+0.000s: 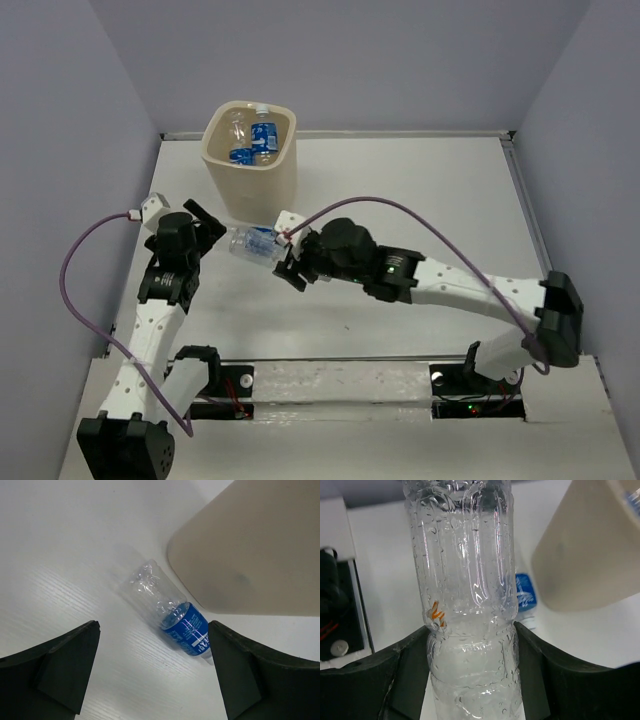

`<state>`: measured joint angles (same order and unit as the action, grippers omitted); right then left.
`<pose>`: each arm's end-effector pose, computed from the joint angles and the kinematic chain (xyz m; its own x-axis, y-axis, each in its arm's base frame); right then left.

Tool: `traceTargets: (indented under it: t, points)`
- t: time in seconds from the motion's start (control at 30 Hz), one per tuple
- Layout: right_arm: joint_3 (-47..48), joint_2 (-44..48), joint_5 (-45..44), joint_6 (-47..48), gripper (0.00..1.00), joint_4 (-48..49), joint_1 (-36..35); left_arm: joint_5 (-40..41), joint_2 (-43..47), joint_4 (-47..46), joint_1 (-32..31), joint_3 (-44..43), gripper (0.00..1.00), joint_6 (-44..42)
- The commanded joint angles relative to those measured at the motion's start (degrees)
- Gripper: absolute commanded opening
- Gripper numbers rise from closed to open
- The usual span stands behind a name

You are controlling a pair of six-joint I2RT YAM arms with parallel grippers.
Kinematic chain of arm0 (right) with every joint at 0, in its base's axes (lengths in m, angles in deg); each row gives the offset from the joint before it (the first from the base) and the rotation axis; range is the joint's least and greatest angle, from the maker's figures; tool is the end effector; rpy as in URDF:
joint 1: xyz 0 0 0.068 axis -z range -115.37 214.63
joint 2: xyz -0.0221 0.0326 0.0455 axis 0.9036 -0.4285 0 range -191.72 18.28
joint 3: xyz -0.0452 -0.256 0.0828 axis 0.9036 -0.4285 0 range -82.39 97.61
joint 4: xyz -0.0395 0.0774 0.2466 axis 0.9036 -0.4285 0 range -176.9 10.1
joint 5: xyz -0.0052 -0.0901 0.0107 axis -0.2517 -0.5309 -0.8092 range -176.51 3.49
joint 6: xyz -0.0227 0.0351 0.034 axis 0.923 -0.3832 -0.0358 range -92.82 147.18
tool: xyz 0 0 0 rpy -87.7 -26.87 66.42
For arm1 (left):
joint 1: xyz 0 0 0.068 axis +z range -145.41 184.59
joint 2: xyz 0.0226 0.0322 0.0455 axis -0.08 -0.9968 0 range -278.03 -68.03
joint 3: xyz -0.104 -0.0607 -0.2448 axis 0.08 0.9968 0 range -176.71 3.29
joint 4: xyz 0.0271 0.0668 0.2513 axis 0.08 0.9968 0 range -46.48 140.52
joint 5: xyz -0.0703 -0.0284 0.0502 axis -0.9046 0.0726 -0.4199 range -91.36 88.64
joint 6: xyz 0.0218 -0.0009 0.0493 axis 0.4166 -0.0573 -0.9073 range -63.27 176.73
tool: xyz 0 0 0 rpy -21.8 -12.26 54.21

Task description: Put the plastic bottles in the bin

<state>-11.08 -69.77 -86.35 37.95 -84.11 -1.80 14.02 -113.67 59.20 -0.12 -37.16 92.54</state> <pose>0.1459 0.3348 0.3251 0.0310 -0.3961 -0.9177 -0.9281 0.3293 -0.1735 0.1862 -0.0060 0.3012 -0.1898 -0.5504 -0.8130 -0.3439 0.8129 -0.4701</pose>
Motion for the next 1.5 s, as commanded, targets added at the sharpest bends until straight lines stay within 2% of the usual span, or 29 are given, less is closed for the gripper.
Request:
traceTargets:
  t: [0.0, 0.07, 0.1, 0.2, 0.33, 0.47, 0.57, 0.73, 0.8, 0.83, 0.97, 1.03, 1.23, 1.43, 1.47]
  points:
    - [-1.4, 10.1, -4.1, 2.7, 0.49, 8.2, 0.2, -2.7, -4.5, -4.3, 2.7, 2.2, 0.99, 8.4]
    - [1.4, 10.3, -2.6, 4.2, 0.47, 9.1, 1.7, -4.3, -7.7, -6.1, 2.8, 3.1, 0.99, 9.7]
    - [6.2, 9.1, -2.7, 5.7, 0.47, 9.3, 3.1, -5.0, -8.7, -7.0, 3.0, 3.7, 0.99, 11.1]
    - [16.5, 2.6, -3.6, 8.1, 0.48, 12.5, 5.4, -7.6, -11.6, -10.8, 3.2, 5.5, 0.99, 14.3]
    - [28.2, -6.1, -2.9, 6.7, 0.48, 21.4, 8.5, -8.6, -15.0, -16.8, 3.6, 7.2, 0.99, 16.9]
    - [36.3, -16.9, -0.8, 1.1, 0.48, 32.7, 12.7, -9.1, -20.0, -21.7, 3.7, 7.7, 0.99, 19.0]
    - [44.3, -23.3, 1.4, -3.1, 0.48, 35.5, 16.5, -10.2, -23.4, -24.7, 3.7, 7.8, 0.99, 19.8]
    - [61.6, -41.0, 5.6, -10.1, 0.48, 35.1, 20.2, -9.8, -27.3, -27.9, 3.7, 7.8, 0.99, 20.8]
    - [70.2, -46.0, 6.5, -13.6, 0.54, 32.9, 21.0, -9.6, -28.4, -28.8, 3.7, 7.8, 0.99, 21.1]
    - [71.6, -48.0, 7.2, -14.4, 0.56, 32.7, 21.5, -9.6, -29.1, -29.3, 3.7, 7.7, 0.99, 21.3]
    - [69.1, -51.3, 8.1, -17.7, 0.63, 34.9, 21.5, -9.8, -32.5, -31.0, 3.8, 7.2, 0.99, 21.6]
    - [62.6, -49.9, 9.1, -19.6, 0.63, 37.7, 21.5, -9.9, -33.7, -32.1, 3.8, 7.4, 0.99, 21.9]
    - [53.2, -45.1, 9.9, -25.3, 0.61, 43.5, 21.5, -9.1, -36.4, -35.9, 3.8, 10.0, 0.98, 24.2]
    - [44.9, -42.1, 8.7, -24.9, 0.79, 45.0, 21.5, -7.9, -39.6, -36.5, 3.8, 9.9, 0.95, 24.2]
    - [41.8, -41.5, 8.3, -24.7, 0.79, 46.6, 21.5, -7.9, -39.8, -36.7, 3.8, 9.9, 0.91, 24.2]
